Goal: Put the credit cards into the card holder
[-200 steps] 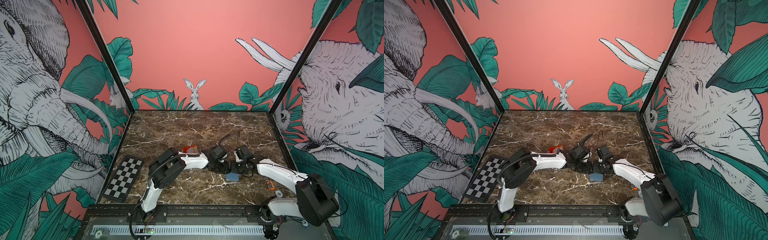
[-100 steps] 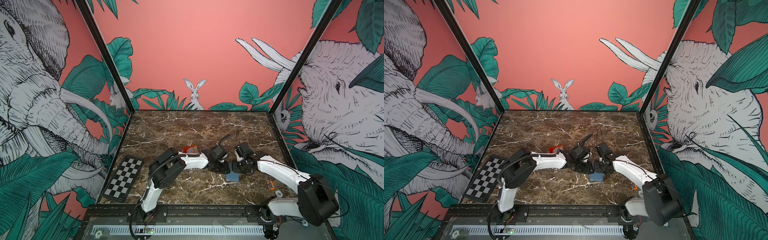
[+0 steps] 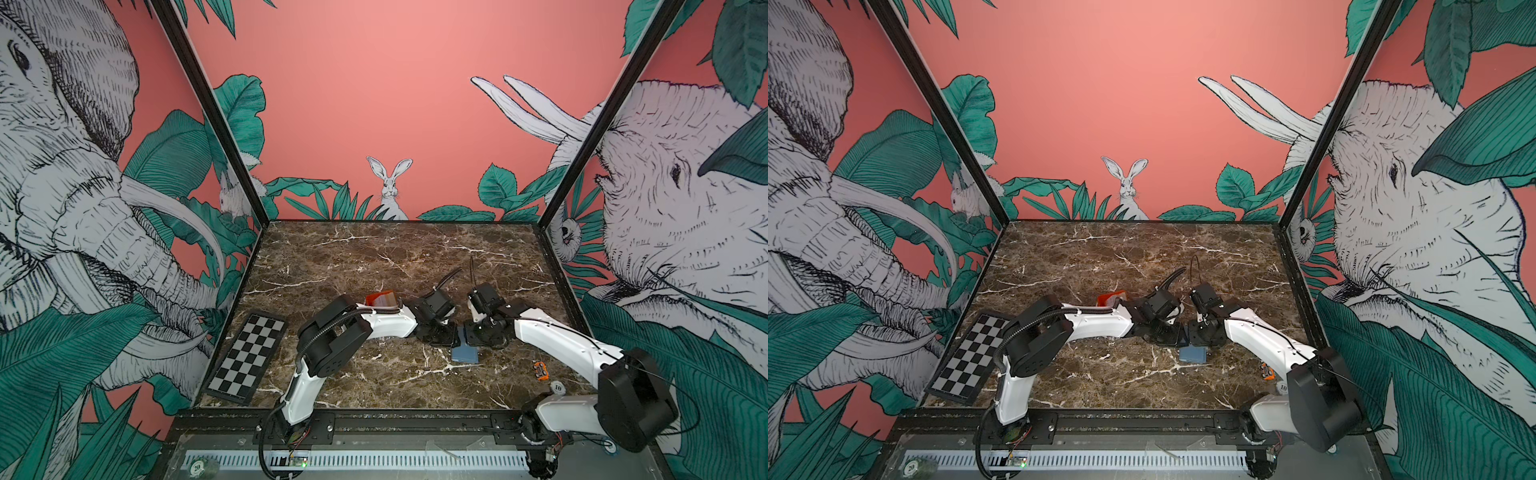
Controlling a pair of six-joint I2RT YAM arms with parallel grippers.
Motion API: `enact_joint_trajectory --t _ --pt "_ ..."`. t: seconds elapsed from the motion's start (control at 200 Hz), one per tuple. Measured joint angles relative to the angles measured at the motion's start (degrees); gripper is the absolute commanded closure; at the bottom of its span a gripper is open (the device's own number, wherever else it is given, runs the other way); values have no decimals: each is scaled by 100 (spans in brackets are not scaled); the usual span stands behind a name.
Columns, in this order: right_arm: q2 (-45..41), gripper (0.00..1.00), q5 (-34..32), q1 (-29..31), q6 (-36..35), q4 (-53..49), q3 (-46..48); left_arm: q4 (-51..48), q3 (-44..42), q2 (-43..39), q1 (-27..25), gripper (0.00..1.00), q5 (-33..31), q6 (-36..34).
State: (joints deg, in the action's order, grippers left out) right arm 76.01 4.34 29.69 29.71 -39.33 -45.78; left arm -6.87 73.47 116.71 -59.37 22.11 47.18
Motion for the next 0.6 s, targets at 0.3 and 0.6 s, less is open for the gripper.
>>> enact_joint_trajectory --t 0.3,0.6 --pt "223 76 -262 260 -175 -302 -214 101 0 35 0 67 24 42" --pt "610 77 -608 466 -210 -459 -391 103 0 37 0 67 26 63"
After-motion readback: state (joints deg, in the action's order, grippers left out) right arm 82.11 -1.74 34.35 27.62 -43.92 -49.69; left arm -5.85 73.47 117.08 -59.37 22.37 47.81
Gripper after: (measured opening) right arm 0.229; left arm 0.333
